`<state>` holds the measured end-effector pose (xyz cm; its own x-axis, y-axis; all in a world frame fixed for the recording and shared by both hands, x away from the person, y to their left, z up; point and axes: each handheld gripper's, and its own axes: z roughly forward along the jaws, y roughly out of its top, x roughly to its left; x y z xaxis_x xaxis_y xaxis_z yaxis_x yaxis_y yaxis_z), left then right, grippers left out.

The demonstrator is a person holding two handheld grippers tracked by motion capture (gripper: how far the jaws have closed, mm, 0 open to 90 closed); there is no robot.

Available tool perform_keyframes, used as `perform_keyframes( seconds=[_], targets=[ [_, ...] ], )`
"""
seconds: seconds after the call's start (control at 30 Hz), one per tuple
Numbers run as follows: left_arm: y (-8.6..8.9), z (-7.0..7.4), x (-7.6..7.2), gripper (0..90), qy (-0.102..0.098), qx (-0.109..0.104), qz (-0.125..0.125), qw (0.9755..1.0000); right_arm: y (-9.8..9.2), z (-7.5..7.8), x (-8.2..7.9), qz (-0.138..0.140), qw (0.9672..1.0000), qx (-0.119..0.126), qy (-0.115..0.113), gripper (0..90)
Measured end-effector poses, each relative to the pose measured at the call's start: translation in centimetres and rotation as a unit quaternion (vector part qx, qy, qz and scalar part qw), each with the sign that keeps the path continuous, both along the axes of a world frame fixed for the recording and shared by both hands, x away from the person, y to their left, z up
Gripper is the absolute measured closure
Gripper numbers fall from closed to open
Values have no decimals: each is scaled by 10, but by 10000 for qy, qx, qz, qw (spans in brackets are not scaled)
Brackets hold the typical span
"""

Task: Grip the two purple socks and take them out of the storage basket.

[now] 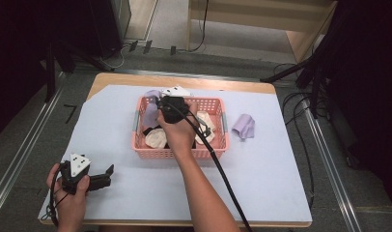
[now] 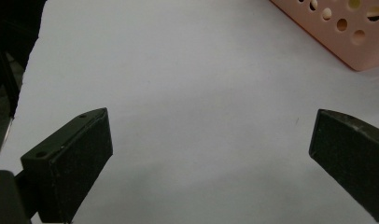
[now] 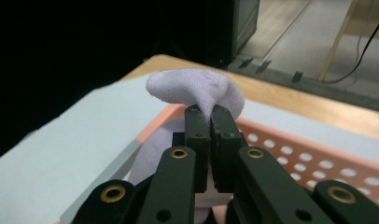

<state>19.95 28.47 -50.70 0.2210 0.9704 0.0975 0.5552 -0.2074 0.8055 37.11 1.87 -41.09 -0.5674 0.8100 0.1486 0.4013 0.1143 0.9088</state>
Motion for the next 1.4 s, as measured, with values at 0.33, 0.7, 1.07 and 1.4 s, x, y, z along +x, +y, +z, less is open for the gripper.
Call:
perform_keyframes(
  seconds=[0.33,0.7,1.07,1.4],
  targets=[
    [1,0,0,3,3,19,-8,10000,-31,19,-11,-273,9969,277,-690,878],
    [5,1,-2,3,-127,-252,18,9996,-69,27,-19,-593,9916,463,-1055,877],
    [5,1,-2,3,-96,-241,27,9997,-119,46,-31,-1058,9818,724,-1402,877],
    [5,1,-2,3,-102,-227,37,9997,-172,53,-41,-1541,9730,703,-1564,876]
  ],
)
